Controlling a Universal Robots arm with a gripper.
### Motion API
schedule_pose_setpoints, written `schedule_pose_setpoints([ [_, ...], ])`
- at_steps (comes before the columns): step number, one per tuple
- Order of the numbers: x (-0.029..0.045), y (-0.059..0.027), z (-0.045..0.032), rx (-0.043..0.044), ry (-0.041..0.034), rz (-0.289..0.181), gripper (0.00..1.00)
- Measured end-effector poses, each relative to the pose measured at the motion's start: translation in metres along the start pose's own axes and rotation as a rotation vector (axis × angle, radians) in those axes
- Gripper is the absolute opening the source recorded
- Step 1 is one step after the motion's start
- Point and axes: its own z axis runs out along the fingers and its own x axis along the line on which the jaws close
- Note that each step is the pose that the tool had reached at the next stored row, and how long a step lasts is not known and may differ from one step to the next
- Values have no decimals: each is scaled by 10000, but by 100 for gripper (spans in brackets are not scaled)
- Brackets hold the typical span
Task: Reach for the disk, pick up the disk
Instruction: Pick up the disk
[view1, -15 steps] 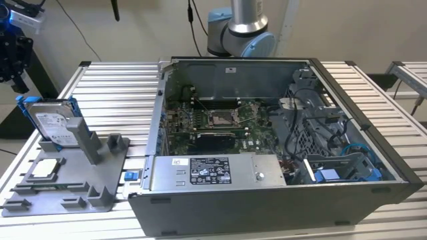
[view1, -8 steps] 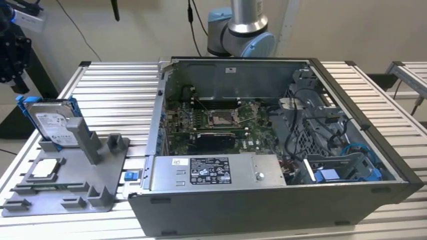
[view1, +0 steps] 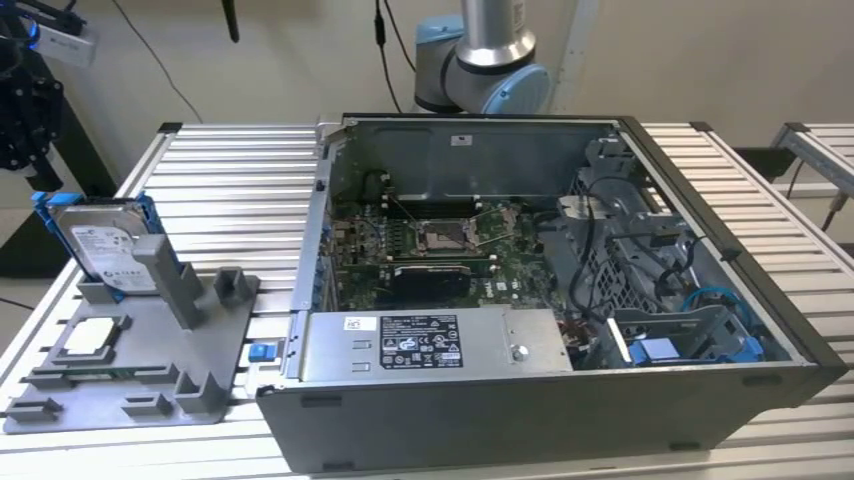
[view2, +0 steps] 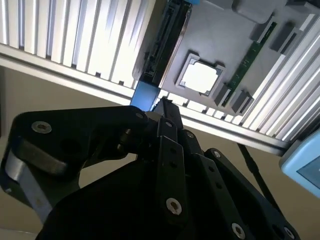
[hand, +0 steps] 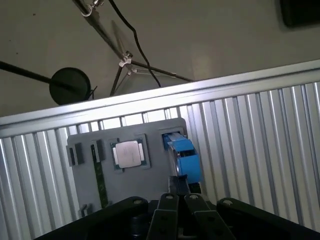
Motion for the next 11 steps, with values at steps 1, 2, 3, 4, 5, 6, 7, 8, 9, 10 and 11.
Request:
schedule_pose_setpoints([
  [1, 0, 0, 1, 2, -1, 0, 0],
  [2, 0, 0, 2, 2, -2, 0, 0],
  [3, 0, 0, 2, 2, -1, 0, 0],
  [4, 0, 0, 3, 2, -1, 0, 0],
  [5, 0, 0, 3, 2, -2, 0, 100],
  [6, 0, 0, 3, 2, -1, 0, 100],
  [7, 0, 0, 4, 3, -2, 0, 100],
  [8, 0, 0, 4, 2, -1, 0, 100],
  [9, 0, 0, 4, 2, -2, 0, 100],
  [10, 0, 0, 4, 1, -1, 0, 100],
  [11, 0, 0, 6, 2, -2, 0, 100],
])
